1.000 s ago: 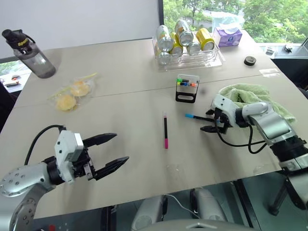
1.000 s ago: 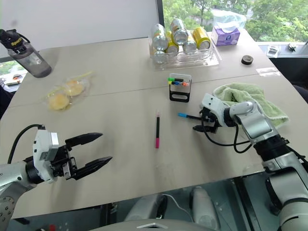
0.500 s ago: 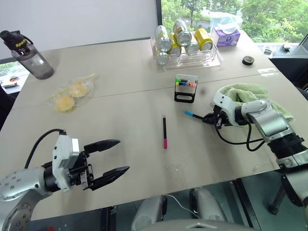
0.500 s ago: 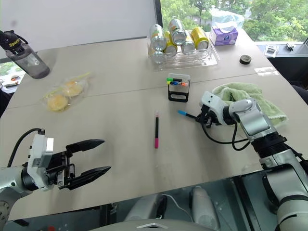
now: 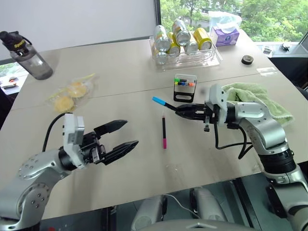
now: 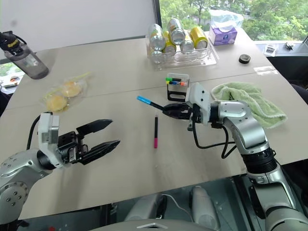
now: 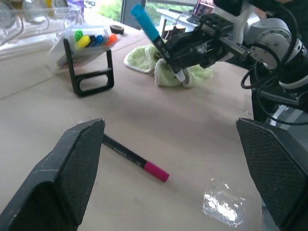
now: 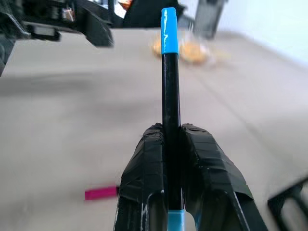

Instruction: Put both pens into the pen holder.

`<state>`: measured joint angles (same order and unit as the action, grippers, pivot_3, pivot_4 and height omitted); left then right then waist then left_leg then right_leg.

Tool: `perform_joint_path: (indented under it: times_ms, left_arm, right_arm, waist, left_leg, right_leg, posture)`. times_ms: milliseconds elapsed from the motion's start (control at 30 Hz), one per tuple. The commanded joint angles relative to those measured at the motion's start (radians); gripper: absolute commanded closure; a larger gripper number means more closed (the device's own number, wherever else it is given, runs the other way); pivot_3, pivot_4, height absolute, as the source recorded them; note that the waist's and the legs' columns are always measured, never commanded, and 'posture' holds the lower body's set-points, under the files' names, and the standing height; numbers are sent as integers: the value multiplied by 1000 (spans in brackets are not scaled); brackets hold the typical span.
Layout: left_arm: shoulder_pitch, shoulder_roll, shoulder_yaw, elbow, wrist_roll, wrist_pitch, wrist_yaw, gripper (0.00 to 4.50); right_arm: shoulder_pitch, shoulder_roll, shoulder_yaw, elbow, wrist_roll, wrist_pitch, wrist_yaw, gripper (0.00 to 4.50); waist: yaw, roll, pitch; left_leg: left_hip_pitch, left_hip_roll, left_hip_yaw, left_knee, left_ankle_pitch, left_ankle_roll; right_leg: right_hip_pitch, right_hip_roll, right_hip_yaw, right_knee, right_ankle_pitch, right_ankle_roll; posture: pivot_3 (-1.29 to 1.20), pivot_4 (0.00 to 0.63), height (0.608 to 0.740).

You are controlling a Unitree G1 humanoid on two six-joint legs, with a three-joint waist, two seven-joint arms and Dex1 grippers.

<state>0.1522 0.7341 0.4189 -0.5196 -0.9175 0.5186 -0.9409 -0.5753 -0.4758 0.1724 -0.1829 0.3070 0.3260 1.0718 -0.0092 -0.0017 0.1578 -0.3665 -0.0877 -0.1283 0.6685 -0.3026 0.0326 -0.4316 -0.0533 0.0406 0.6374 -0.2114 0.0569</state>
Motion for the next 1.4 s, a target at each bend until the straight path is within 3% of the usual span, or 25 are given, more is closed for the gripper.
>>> perform_joint_path:
  times_ms: [33,267,533,667,733,767,800,867,900,1000,1033,1167,1200,1400]
  left_arm:
    - [-66,-37,3,0,-81,23,65,0]
    - [-214,-213,-79,-20,-167,98,400,0]
    - [-280,-258,-102,-14,-309,135,439,0]
    - [-301,-250,-101,0,-343,137,435,1147]
    - [-303,-241,-103,5,-348,141,424,2164]
    - [-303,-234,-105,5,-344,142,416,2950]
    - [-305,-229,-106,8,-338,141,410,3095]
    - [-311,-218,-108,15,-331,141,397,4180]
    - [-315,-210,-109,20,-324,141,389,4487]
    - [-328,-178,-112,36,-295,142,355,4487]
    - [-335,-155,-120,44,-272,143,330,4500]
    - [-352,-29,-198,61,-127,131,170,4500]
    - [-355,-11,-219,64,-95,120,137,4500]
    - [-380,35,-327,72,54,62,-11,4500]
  right_arm:
    - [-17,16,28,-27,-42,-118,-8,4441]
    - [-56,113,70,-7,-72,-168,-73,4441]
    - [-101,174,120,30,-114,-191,-102,4441]
    - [-115,182,129,51,-130,-196,-107,4500]
    - [-122,182,134,61,-139,-197,-110,4500]
    - [-124,184,134,62,-141,-198,-112,4500]
    - [-127,186,134,65,-142,-197,-113,4500]
    - [-130,185,134,66,-143,-192,-115,4500]
    - [-132,183,134,68,-145,-189,-115,4500]
    - [-134,165,143,59,-146,-159,-98,4500]
    - [-135,148,152,44,-138,-101,-83,3546]
    - [-157,77,201,-34,-133,169,-66,1847]
    - [-171,70,209,-44,-133,229,-72,1218]
    - [-239,11,266,-100,-57,543,-11,1218]
  waist:
    - [-1,0,0]
    - [-3,0,0]
    - [-5,-2,-1]
    - [-5,-2,-1]
    - [-5,-2,-1]
    - [-5,-2,-1]
    - [-5,-2,-1]
    - [-6,-2,-1]
    - [-6,-2,-1]
    - [-5,-2,-1]
    - [-5,-2,-1]
    - [-4,-2,-1]
    - [-5,-2,-1]
    - [-7,-1,0]
  left_leg:
    - [0,0,0,0,0,0]
    - [1,0,0,0,0,-1]
    - [1,0,1,1,1,-1]
    - [1,0,1,1,1,-1]
    - [1,0,1,1,1,-1]
    - [1,-1,1,1,1,-1]
    - [2,-1,1,1,1,-1]
    - [2,0,1,1,1,-1]
    - [2,0,1,1,1,-1]
    - [1,0,1,1,1,-1]
    - [1,-1,1,1,1,-1]
    - [1,-1,0,1,1,-1]
    - [1,-1,1,0,1,-1]
    - [0,0,1,0,1,-1]
  right_leg:
    - [0,0,0,0,0,0]
    - [-1,0,1,3,0,0]
    - [-1,1,2,4,0,0]
    - [-1,1,2,4,0,0]
    - [-1,1,2,4,0,0]
    - [-1,1,2,4,0,0]
    - [-1,1,2,4,0,0]
    - [-1,1,2,4,0,0]
    - [-1,1,2,4,0,0]
    - [-1,1,2,4,0,0]
    - [-1,1,2,4,0,0]
    - [-1,1,1,4,0,0]
    - [-1,1,2,4,0,0]
    - [-2,1,2,3,0,0]
  posture:
    - [0,150,739]
    - [0,150,739]
    - [0,150,739]
    - [0,150,739]
    - [0,150,739]
    - [0,150,739]
    - [0,150,739]
    - [0,150,739]
    - [0,150,739]
    - [0,150,739]
    - [0,150,739]
    - [0,150,739]
    - [0,150,739]
    - [0,150,739]
